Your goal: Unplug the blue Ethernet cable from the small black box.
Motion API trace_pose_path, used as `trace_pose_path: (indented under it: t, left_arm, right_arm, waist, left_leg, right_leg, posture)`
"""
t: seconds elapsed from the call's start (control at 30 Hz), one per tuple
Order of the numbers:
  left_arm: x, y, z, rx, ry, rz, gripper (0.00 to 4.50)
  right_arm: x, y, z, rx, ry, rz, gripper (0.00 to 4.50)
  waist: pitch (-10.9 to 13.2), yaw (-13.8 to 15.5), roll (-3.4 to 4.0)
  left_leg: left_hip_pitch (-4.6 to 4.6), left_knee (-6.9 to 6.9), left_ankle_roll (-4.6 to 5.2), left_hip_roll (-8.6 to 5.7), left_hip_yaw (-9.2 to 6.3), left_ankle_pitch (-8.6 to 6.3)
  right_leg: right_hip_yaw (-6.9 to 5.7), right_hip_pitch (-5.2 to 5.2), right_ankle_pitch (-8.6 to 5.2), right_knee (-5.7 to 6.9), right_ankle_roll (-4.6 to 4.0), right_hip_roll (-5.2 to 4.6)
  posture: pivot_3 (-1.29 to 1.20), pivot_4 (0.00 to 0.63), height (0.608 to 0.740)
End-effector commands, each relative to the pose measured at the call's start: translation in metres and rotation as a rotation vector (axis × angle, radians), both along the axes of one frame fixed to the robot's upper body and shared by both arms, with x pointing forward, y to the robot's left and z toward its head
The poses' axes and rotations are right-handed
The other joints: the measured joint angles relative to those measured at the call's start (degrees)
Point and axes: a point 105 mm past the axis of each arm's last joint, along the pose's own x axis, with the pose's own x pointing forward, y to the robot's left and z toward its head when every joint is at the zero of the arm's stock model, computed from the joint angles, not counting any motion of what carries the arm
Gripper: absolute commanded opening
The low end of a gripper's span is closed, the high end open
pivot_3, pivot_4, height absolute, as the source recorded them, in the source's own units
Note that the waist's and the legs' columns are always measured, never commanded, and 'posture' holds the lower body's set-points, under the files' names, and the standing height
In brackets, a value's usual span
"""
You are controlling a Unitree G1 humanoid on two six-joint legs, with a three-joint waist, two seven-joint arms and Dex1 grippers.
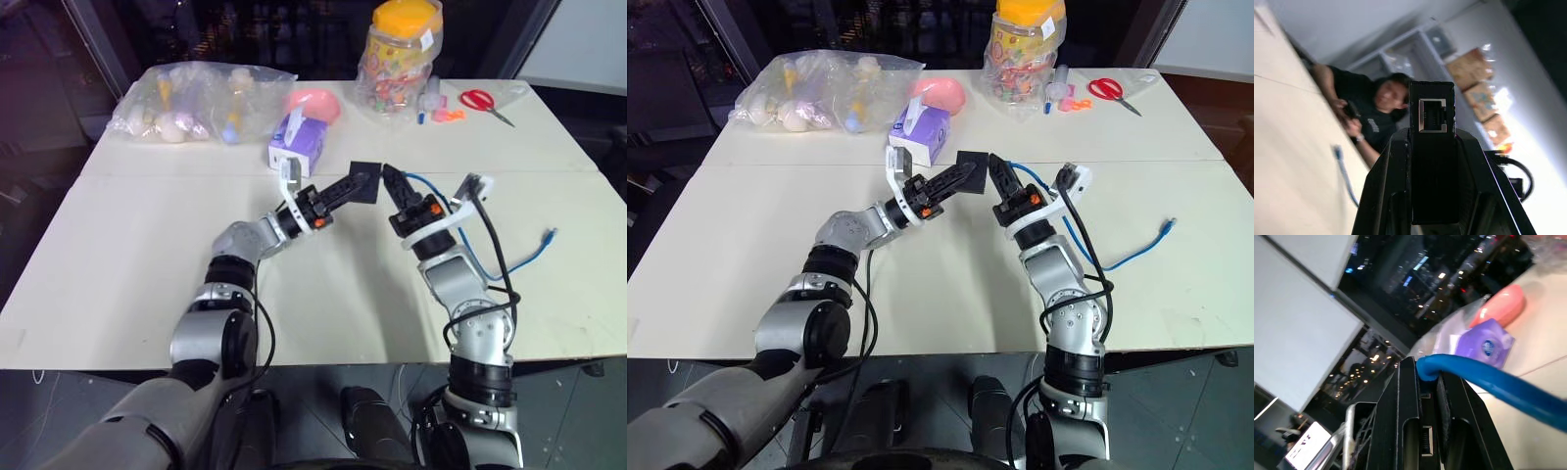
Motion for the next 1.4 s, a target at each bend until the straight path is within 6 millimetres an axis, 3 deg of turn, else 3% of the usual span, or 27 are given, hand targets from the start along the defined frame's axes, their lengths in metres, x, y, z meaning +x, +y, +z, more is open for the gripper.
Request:
trace_pose_path:
  t: [0.03,0.17,0.23,0.37,0.47,0.53,0.63,0.83,0.87,1.03,1.1,1.33,1.37,1.4]
  left_arm:
    - [0.021,0.045,0.027,0.063,-0.164,0.21,0.52]
    - [0.023,0.048,0.024,0.185,-0.258,0.264,0.52]
    - [0.025,0.039,0.016,0.312,-0.359,0.331,0.52]
    - [0.017,0.002,-0.001,0.514,-0.611,0.425,0.52]
    - [0.012,-0.023,-0.015,0.551,-0.651,0.46,0.52]
    - [0.011,-0.03,-0.022,0.584,-0.677,0.477,0.52]
    - [0.015,-0.038,-0.032,0.633,-0.663,0.536,0.52]
    - [0.021,-0.045,-0.037,0.689,-0.66,0.609,0.52]
    - [0.021,-0.047,-0.038,0.696,-0.664,0.607,0.52]
    - [0.02,-0.051,-0.05,0.752,-0.66,0.596,0.52]
    - [0.021,-0.05,-0.054,0.762,-0.639,0.589,1.56]
    - [0.021,-0.041,-0.064,0.779,-0.615,0.569,4.1]
    - [0.021,-0.039,-0.065,0.784,-0.622,0.557,4.43]
    - [0.021,-0.035,-0.065,0.787,-0.636,0.542,4.47]
  right_arm:
    - [-0.003,-0.069,0.008,0.033,-0.018,-0.231,0.01]
    - [0.002,-0.091,0.006,0.024,0.011,-0.293,0.01]
    - [0.01,-0.097,-0.001,-0.001,0.065,-0.325,0.01]
    - [0.04,-0.105,-0.041,-0.197,0.323,-0.375,0.01]
    - [0.056,-0.105,-0.064,-0.349,0.451,-0.369,0.01]
    - [0.062,-0.102,-0.068,-0.38,0.471,-0.358,0.01]
    - [0.069,-0.103,-0.076,-0.383,0.499,-0.367,1.18]
    - [0.066,-0.096,-0.081,-0.401,0.511,-0.327,4.24]
    - [0.064,-0.093,-0.079,-0.408,0.502,-0.316,4.43]
    - [0.037,-0.062,-0.08,-0.435,0.436,-0.194,4.43]
    - [0.03,-0.06,-0.081,-0.412,0.424,-0.185,4.5]
    - [0.02,-0.063,-0.077,-0.37,0.402,-0.207,4.5]
    - [0.018,-0.062,-0.077,-0.382,0.397,-0.204,4.5]
    - [0.016,-0.061,-0.078,-0.396,0.394,-0.199,4.5]
  waist:
    - [0.0,-0.1,0.0]
    - [0.0,0.2,0.01]
    - [0.0,0.3,0.02]
    - [0.0,0.5,0.02]
    - [0.0,0.6,0.02]
    - [0.0,0.6,0.04]
    - [0.0,0.3,0.07]
    - [0.0,0.3,0.06]
    - [0.0,0.4,0.06]
    - [-0.1,0.8,0.08]
    - [-0.1,0.5,0.08]
    - [-0.1,0.2,0.08]
    - [-0.1,0.2,0.08]
    - [-0.1,0.2,0.08]
  left_leg:
    - [-0.05,-0.01,0.0,0.0,0.0,0.0]
    - [-0.05,-0.29,0.0,0.0,0.09,0.0]
    - [-0.06,-0.35,0.0,0.0,0.07,0.0]
    - [-0.13,-0.32,-0.01,-0.08,0.19,0.01]
    - [-0.2,-0.29,0.0,-0.07,0.2,0.01]
    - [-0.26,-0.3,0.0,-0.06,0.18,0.01]
    - [-0.25,-0.33,0.01,-0.05,0.18,0.01]
    - [-0.33,-0.21,0.01,-0.05,0.16,0.01]
    - [-0.34,-0.19,0.01,-0.06,0.14,0.01]
    - [-0.4,-0.19,0.04,-0.06,0.11,-0.01]
    - [-0.4,-0.18,0.05,-0.06,0.1,-0.01]
    - [-0.38,-0.09,0.04,-0.06,0.1,-0.01]
    - [-0.38,-0.07,0.04,-0.06,0.1,-0.01]
    - [-0.39,-0.06,0.04,-0.06,0.1,-0.01]
  right_leg:
    - [0.0,-0.02,0.0,-0.04,0.0,0.0]
    - [0.06,-0.2,0.0,-0.01,0.0,0.0]
    - [0.04,-0.22,0.0,-0.02,0.0,-0.01]
    - [0.12,-0.22,0.02,-0.16,0.0,-0.11]
    - [0.13,-0.28,0.02,-0.19,0.0,-0.1]
    - [0.13,-0.35,0.02,-0.18,0.0,-0.05]
    - [0.14,-0.37,0.02,-0.18,0.01,-0.02]
    - [0.12,-0.37,0.03,-0.17,0.04,-0.03]
    - [0.1,-0.36,0.03,-0.16,0.04,-0.03]
    - [0.07,-0.38,0.03,-0.18,0.07,-0.02]
    - [0.07,-0.39,0.03,-0.18,0.07,-0.02]
    - [0.07,-0.37,0.03,-0.11,0.06,-0.01]
    - [0.07,-0.37,0.03,-0.09,0.06,-0.01]
    - [0.07,-0.37,0.03,-0.1,0.06,0.0]
  posture:
    - [0.0,0.15,0.739]
    - [0.0,0.15,0.739]
    - [0.0,0.15,0.739]
    - [0.0,0.15,0.739]
    - [0.0,0.15,0.739]
    - [0.0,0.15,0.739]
    - [0.0,0.15,0.739]
    - [0.0,0.15,0.739]
    - [0.0,0.15,0.739]
    - [0.0,0.15,0.739]
    - [0.0,0.15,0.739]
    - [0.0,0.15,0.739]
    - [0.0,0.15,0.739]
    - [0.0,0.15,0.739]
